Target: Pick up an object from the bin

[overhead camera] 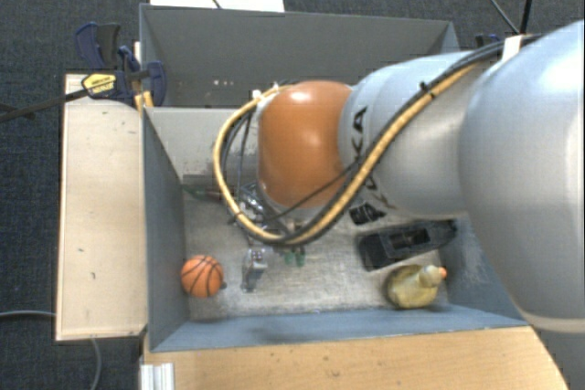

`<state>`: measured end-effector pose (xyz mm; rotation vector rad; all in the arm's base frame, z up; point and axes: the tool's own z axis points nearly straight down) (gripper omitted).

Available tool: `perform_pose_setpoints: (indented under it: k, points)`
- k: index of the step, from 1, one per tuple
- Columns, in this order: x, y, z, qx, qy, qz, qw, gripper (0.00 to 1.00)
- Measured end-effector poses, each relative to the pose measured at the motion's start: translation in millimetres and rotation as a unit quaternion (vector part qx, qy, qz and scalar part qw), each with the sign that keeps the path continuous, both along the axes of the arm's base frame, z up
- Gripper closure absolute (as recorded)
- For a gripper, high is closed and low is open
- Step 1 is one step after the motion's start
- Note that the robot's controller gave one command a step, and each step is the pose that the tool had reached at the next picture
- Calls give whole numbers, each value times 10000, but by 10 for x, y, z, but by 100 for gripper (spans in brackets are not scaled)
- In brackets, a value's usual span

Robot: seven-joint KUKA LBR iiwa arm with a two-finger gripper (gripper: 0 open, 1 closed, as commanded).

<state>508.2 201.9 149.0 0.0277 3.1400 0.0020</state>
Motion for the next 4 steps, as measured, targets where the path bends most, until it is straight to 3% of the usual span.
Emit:
perform_pose_setpoints:
  k: [1,2,3,4]
  points:
    - [0,0,0,0,0,-6,10000,0]
    - [-160,236,-633,8,-27,274,9996,0]
    - [-164,420,-763,-14,-40,1834,9830,100]
    - [-163,421,-762,-14,-40,1826,9832,100]
